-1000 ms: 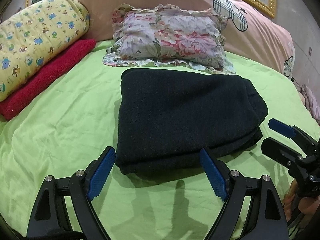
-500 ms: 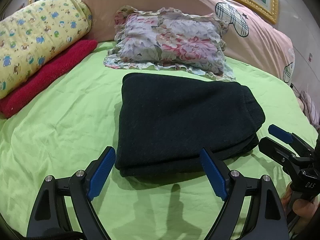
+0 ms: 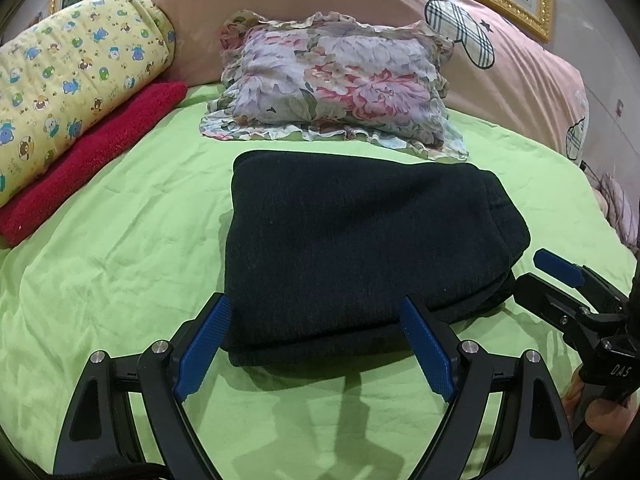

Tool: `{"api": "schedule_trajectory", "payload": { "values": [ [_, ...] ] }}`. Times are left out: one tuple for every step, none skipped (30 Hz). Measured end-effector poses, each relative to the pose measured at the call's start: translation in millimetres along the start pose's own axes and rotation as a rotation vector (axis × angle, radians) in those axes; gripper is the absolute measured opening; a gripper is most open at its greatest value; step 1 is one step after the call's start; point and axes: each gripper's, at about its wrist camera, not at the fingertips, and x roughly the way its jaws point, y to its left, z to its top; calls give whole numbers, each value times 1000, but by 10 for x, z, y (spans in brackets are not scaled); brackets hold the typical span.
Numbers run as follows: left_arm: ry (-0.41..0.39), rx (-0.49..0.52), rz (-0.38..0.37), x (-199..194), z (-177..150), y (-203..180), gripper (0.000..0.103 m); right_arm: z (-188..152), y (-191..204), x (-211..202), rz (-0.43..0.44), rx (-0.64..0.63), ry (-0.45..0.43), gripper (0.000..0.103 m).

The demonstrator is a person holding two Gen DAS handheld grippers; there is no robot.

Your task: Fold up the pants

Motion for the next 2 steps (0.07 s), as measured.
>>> {"api": "schedule_trajectory", "payload": {
  "values": [
    [1, -1, -1, -1, 9, 0, 87, -3, 2, 2, -2, 1, 2, 97],
    [1, -2, -5, -2, 14, 0, 87, -3, 5, 3, -3, 1, 3, 97]
  ]
}}
